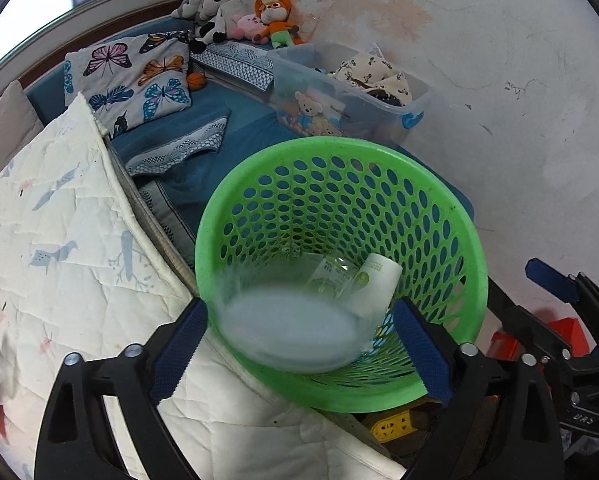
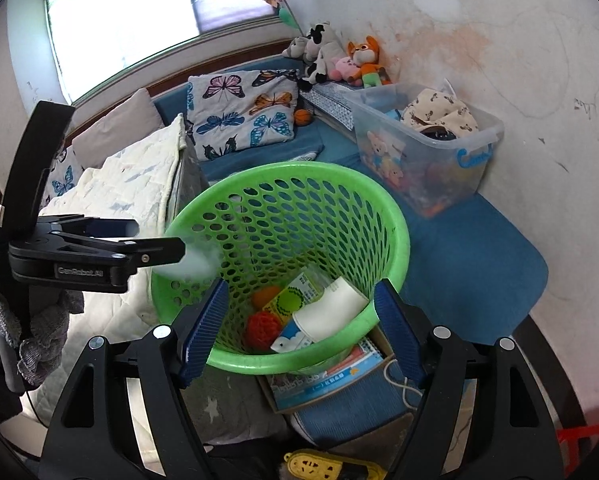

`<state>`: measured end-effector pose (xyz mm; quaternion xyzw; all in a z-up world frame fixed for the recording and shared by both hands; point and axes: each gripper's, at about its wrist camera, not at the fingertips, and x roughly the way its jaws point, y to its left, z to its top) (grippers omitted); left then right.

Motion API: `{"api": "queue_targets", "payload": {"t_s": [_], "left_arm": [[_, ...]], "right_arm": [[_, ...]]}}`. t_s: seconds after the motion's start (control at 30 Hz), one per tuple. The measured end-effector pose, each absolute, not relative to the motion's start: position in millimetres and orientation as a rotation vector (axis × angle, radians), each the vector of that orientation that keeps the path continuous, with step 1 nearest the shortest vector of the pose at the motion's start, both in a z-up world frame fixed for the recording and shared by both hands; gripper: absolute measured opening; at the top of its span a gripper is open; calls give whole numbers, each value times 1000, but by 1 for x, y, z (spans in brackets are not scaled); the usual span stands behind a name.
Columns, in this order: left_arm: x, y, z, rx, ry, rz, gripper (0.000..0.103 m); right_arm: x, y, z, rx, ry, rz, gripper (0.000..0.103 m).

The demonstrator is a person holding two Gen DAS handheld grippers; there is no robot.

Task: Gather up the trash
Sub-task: 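Withdraw both grippers from the basket toward the red printed cup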

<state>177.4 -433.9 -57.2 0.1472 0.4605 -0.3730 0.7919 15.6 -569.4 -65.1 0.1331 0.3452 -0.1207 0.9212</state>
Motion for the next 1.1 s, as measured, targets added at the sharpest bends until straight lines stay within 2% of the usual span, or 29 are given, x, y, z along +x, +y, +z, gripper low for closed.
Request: {"api": "queue_targets", "payload": {"t_s": [0.47,1.1], "left_arm": [[168,-357,-20,265,895,-739,91],[201,-151,-6,122,835,-349,91]], "right_arm": [[28,-537,-49,244,686,-174,78],[101,-435,-31,142,690,35,81]]}}
